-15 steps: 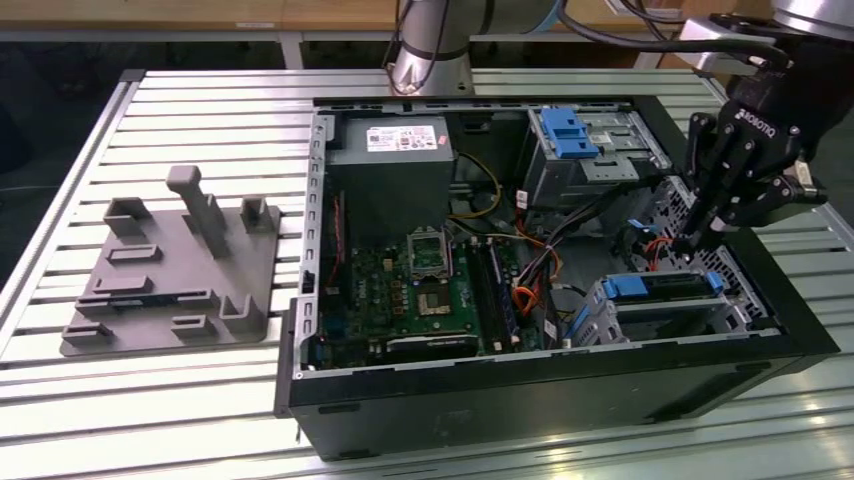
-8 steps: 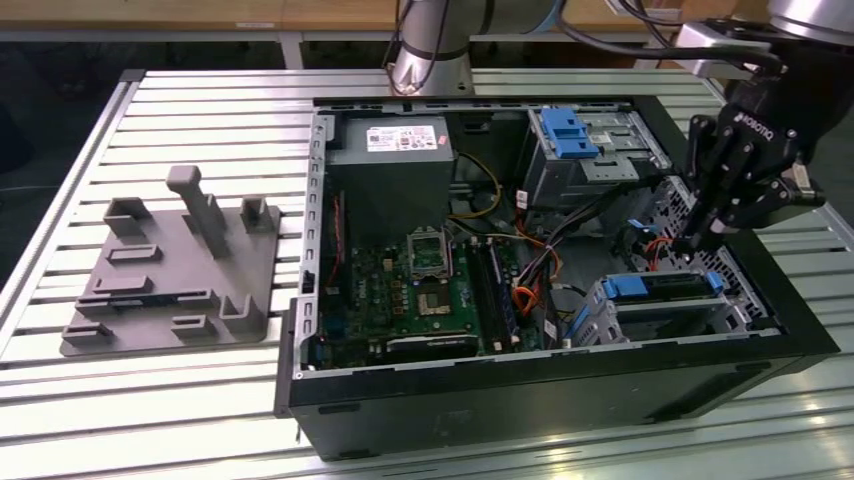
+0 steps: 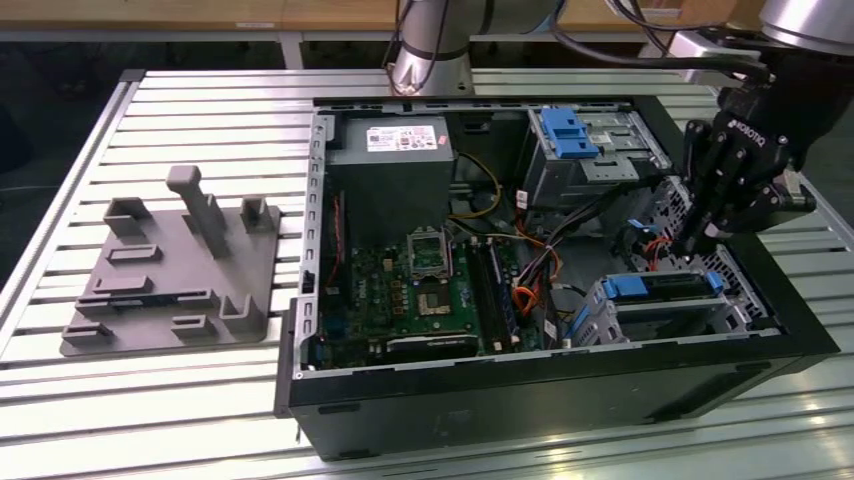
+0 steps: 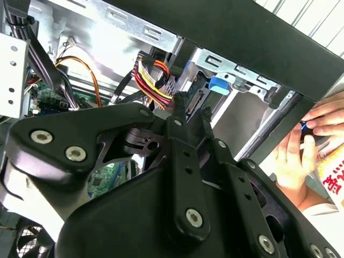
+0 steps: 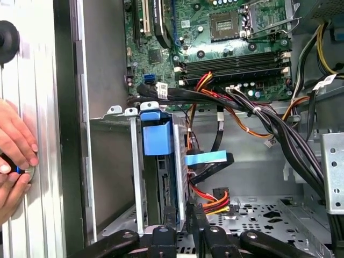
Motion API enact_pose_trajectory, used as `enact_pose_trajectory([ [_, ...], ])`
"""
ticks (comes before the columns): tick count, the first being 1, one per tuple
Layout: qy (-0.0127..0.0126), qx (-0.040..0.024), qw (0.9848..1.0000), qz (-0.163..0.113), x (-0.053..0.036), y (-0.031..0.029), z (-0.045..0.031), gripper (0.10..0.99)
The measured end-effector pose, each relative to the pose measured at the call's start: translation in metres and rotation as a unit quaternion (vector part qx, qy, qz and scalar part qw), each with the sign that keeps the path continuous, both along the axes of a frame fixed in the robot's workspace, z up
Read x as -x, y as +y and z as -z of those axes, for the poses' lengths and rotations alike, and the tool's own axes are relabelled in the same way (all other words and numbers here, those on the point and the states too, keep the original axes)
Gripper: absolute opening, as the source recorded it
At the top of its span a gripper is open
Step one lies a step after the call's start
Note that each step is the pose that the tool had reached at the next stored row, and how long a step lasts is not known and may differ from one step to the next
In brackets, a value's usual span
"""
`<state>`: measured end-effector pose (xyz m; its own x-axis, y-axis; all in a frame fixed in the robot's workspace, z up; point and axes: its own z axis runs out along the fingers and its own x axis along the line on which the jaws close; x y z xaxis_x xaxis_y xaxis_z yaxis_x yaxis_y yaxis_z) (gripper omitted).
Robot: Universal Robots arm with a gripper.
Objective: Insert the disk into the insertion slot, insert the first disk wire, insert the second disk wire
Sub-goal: 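Insert the first disk wire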
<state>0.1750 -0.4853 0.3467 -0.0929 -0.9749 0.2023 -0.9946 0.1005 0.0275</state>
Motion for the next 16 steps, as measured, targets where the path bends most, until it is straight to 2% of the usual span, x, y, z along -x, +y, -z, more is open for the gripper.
enact_pose_trajectory([
  [9, 0.0000, -0.0002, 1.0000, 0.000, 0.0000, 0.0038, 0.0031, 0.267],
  [16, 0.0000, -0.0044, 1.0000, 0.001, 0.0000, 0.0039, 0.0037, 0.255],
])
